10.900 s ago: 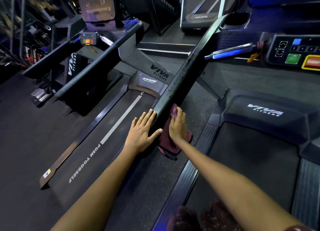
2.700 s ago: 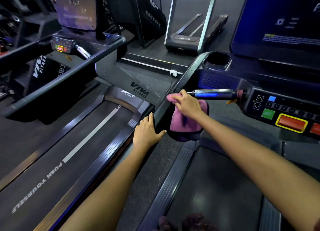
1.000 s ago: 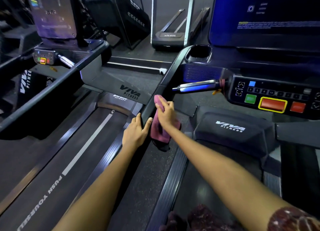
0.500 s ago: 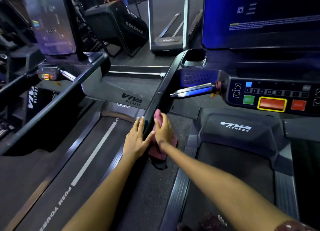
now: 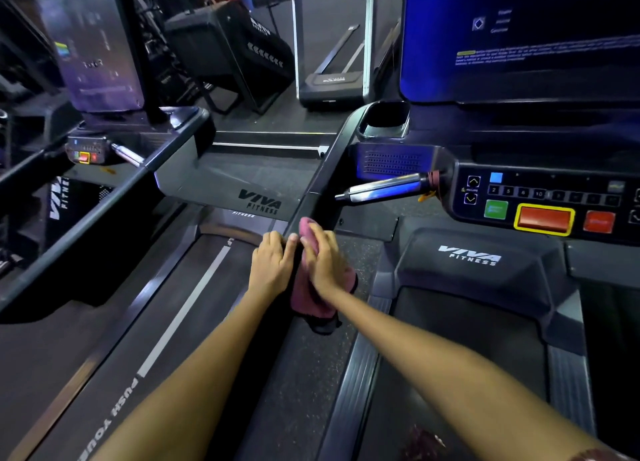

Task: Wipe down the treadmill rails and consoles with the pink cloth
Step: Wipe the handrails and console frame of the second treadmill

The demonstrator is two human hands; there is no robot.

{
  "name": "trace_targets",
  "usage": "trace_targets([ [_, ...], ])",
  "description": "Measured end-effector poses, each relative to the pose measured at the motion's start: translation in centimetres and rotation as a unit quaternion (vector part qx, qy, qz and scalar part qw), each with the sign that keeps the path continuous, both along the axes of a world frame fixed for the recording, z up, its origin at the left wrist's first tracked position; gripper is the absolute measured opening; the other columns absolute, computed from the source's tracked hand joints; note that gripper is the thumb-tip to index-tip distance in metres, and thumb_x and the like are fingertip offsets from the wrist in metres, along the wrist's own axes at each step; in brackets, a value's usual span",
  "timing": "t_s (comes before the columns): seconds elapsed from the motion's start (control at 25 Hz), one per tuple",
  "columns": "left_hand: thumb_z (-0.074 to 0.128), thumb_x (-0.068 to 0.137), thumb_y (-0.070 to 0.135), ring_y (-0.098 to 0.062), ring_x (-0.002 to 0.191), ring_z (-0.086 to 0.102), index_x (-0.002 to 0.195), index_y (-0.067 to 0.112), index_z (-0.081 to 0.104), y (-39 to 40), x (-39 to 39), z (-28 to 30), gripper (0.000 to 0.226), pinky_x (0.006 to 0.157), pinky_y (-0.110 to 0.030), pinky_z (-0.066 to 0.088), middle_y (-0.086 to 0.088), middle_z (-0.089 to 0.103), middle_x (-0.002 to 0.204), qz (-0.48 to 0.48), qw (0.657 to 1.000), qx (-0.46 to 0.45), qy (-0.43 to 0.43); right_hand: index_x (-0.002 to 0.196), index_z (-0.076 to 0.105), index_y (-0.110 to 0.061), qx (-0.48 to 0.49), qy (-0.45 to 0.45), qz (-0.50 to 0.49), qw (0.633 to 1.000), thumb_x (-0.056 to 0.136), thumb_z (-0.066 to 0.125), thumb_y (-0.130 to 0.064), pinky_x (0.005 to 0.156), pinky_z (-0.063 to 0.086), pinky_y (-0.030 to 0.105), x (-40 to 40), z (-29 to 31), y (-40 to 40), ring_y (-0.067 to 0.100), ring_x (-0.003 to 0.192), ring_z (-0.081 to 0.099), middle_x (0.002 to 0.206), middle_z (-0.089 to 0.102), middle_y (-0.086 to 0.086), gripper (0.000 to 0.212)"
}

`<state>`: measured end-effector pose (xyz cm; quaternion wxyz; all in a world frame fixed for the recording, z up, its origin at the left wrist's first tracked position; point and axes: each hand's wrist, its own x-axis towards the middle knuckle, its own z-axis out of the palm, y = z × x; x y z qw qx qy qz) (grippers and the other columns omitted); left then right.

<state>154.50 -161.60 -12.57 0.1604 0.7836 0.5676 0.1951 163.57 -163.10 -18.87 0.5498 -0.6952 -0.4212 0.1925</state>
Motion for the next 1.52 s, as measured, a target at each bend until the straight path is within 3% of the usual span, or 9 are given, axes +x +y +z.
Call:
trace_targets([
  [0.12,0.022,0.086,0.060,-0.035,0.101,0.051,0.102,0.006,0.048,0.8,1.1,-0.4,0.062,0.084,-0.040,0.035,-0.014,0.052,0.106,0.007,1.000,-0.020,-0.010,0.117,0.062,-0.015,0.071,-0.015,0.028,0.997,0.091,0.052,-0.032,0.063,0.052,0.037,-1.5,-2.3,-2.8,0.027,0.080,0.063,0.098,0.061,0.008,0.033],
  [0.2,0.020,0.083,0.065,-0.033,0.112,0.049,0.117,0.009,0.046,0.7,1.2,-0.9,0.070,0.092,-0.043,0.035,-0.011,0.050,0.122,-0.017,1.000,-0.018,0.017,0.116,0.065,-0.012,0.041,0.045,0.033,0.998,0.089,0.060,-0.023,0.072,0.050,0.035,0.3,-2.6,-1.2,0.027,0.086,0.064,0.100,0.063,0.010,0.029],
  [0.32,0.003,0.072,0.071,-0.020,0.140,0.025,0.145,0.015,0.026,1.1,1.2,-1.5,0.095,0.113,-0.043,0.017,-0.003,0.027,0.152,-0.034,0.993,0.003,0.112,0.118,0.064,-0.011,-0.053,0.098,0.004,0.994,0.088,0.062,-0.021,0.082,0.044,0.034,3.7,-2.1,2.6,0.032,0.100,0.061,0.107,0.064,0.014,0.032],
  [0.48,-0.002,0.070,0.073,-0.017,0.145,0.009,0.150,0.021,0.009,1.3,1.3,-1.8,0.096,0.116,-0.042,0.001,0.002,0.012,0.157,-0.043,0.983,0.018,0.178,0.128,0.057,-0.021,-0.002,0.097,-0.005,0.995,0.089,0.056,-0.032,0.081,0.044,0.027,1.8,-1.7,1.2,0.018,0.100,0.060,0.115,0.062,0.004,0.041],
  [0.6,0.001,0.071,0.074,-0.018,0.145,0.011,0.149,0.023,0.010,1.4,1.3,-1.8,0.094,0.116,-0.042,0.003,-0.001,0.014,0.157,-0.033,0.986,0.013,0.162,0.122,0.062,-0.021,-0.014,0.124,-0.003,0.992,0.092,0.054,-0.028,0.076,0.043,0.025,-0.2,-3.9,-1.1,0.013,0.087,0.058,0.104,0.062,0.003,0.032],
  [0.76,0.008,0.077,0.074,-0.017,0.144,0.014,0.149,0.026,0.012,1.3,1.4,-2.0,0.087,0.116,-0.041,0.006,-0.002,0.016,0.156,-0.025,0.990,0.001,0.142,0.092,0.065,-0.005,-0.117,0.242,-0.050,0.962,0.094,0.052,-0.030,0.068,0.041,0.035,3.0,-4.1,3.2,0.032,0.080,0.059,0.090,0.065,0.018,0.028],
  [1.0,0.030,0.093,0.055,-0.023,0.137,0.031,0.149,0.028,0.015,1.8,1.4,-2.1,0.064,0.105,-0.043,0.034,-0.003,0.023,0.154,-0.014,0.993,-0.013,0.117,0.114,0.067,-0.014,-0.046,0.159,-0.058,0.984,0.091,0.057,-0.019,0.070,0.038,0.023,1.6,-3.4,1.7,0.015,0.084,0.060,0.096,0.065,0.008,0.026],
  [1.24,0.030,0.095,0.053,-0.024,0.133,0.036,0.148,0.029,0.016,1.7,1.5,-2.0,0.061,0.097,-0.039,0.039,-0.001,0.025,0.153,-0.015,0.993,0.002,0.115,0.099,0.066,-0.008,-0.155,0.228,-0.066,0.959,0.095,0.046,-0.025,0.067,0.039,0.033,5.6,-3.9,6.5,0.038,0.094,0.061,0.104,0.066,0.021,0.027],
  [1.52,0.028,0.096,0.051,-0.022,0.134,0.035,0.149,0.028,0.014,2.0,1.4,-2.0,0.060,0.093,-0.038,0.041,-0.001,0.024,0.153,-0.018,0.992,-0.002,0.123,0.076,0.061,-0.010,-0.107,0.214,-0.035,0.970,0.091,0.053,-0.018,0.065,0.038,0.035,3.5,-4.5,4.0,0.025,0.070,0.052,0.076,0.059,0.012,0.018],
])
